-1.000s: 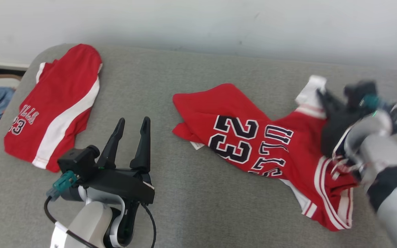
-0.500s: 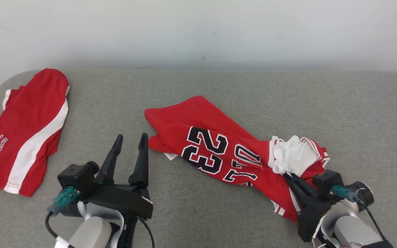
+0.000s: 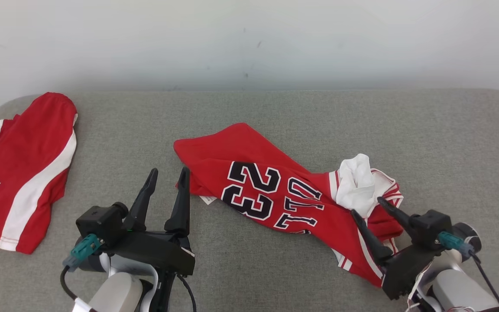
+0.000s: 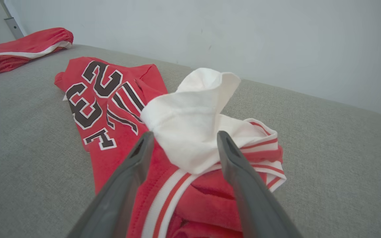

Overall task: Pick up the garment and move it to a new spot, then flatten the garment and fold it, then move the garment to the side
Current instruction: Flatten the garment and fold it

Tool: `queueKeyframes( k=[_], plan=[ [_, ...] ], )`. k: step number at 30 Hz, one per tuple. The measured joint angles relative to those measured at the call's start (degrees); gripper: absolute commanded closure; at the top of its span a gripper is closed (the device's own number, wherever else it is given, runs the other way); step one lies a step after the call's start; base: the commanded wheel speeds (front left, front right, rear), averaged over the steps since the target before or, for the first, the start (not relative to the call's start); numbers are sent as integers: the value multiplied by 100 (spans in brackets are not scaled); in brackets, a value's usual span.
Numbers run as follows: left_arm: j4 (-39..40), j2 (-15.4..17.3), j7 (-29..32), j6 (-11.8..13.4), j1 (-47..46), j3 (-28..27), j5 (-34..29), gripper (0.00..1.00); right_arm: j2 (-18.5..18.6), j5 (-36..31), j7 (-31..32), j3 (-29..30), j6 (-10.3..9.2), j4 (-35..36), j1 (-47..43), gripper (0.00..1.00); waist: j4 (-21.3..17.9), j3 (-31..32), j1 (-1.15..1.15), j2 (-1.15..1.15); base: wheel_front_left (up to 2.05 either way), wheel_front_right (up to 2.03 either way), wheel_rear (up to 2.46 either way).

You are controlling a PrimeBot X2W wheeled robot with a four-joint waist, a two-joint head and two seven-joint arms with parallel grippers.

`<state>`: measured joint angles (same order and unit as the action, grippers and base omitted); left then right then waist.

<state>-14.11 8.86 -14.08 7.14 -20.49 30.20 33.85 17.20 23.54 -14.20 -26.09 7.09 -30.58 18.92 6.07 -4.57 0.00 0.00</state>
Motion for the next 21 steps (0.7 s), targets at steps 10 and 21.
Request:
queueKeyframes(
  k=[10, 21],
  plan=[
    [3, -93, 91, 0, -3, 38, -15, 0, 207, 112, -1, 342, -4, 415, -2, 0, 5, 11, 0, 0, 0, 0, 0],
    [47, -165, 152, 0, -10, 91, -33, 0, 202, 189, 270, 331, -112, 318, 226, 0, 163, -50, 0, 0, 0, 0, 0]
  ],
)
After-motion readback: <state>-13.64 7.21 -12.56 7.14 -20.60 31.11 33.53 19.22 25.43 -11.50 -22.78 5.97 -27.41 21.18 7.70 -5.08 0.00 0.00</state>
